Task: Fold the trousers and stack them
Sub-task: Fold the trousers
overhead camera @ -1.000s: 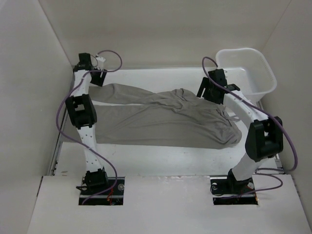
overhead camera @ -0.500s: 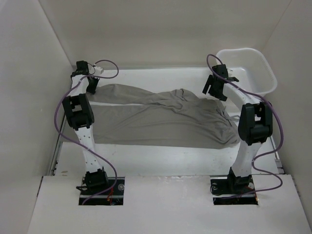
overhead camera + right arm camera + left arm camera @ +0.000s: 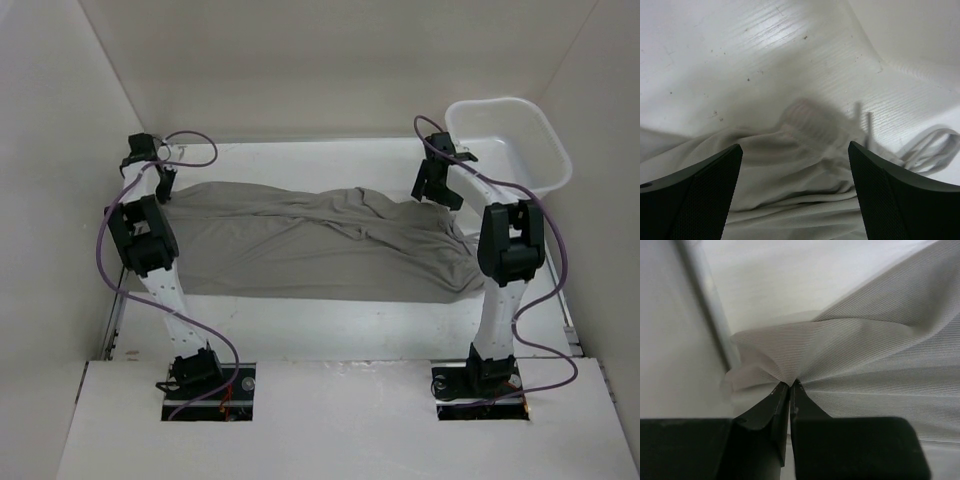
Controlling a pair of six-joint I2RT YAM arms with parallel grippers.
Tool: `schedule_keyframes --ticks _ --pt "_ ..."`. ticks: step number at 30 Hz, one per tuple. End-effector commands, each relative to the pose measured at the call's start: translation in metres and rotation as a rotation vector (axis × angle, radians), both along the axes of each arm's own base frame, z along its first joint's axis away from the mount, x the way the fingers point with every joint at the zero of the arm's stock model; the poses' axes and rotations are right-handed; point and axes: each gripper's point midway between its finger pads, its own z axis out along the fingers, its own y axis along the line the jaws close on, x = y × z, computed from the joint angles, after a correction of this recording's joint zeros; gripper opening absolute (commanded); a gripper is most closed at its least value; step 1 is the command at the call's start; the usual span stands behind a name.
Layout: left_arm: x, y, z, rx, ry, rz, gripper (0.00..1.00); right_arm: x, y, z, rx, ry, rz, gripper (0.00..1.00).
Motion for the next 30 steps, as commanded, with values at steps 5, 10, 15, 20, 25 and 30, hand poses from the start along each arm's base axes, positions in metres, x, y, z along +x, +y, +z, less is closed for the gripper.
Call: schedule_keyframes --ticks 5,10,15,20,25,30 --pt "-0.006 0.022 0.070 0.055 -0.152 0.005 0.02 0.007 -0.009 -0.040 -0.006 0.109 -0.001 0.86" --pt "0.001 0.006 0.070 0.069 -0.161 -0.045 0.04 0.009 -0.004 -0.026 0.002 0.104 0.041 0.89" --pt "0.005 0.002 0.068 0.077 -0.158 -0.061 0.05 0.017 0.015 0.008 0.029 0.028 0.093 0.89" --pt "0.005 0.000 0.067 0.077 -0.157 -0.061 0.05 0.017 0.032 -0.006 0.031 0.075 0.135 0.89" --pt "0.008 0.001 0.070 0.078 -0.174 -0.054 0.05 0.026 0.042 -0.005 0.047 0.083 0.185 0.57" --pt "0.023 0.005 0.083 0.101 -0.233 -0.057 0.04 0.029 0.037 0.000 0.131 0.078 0.165 0.00"
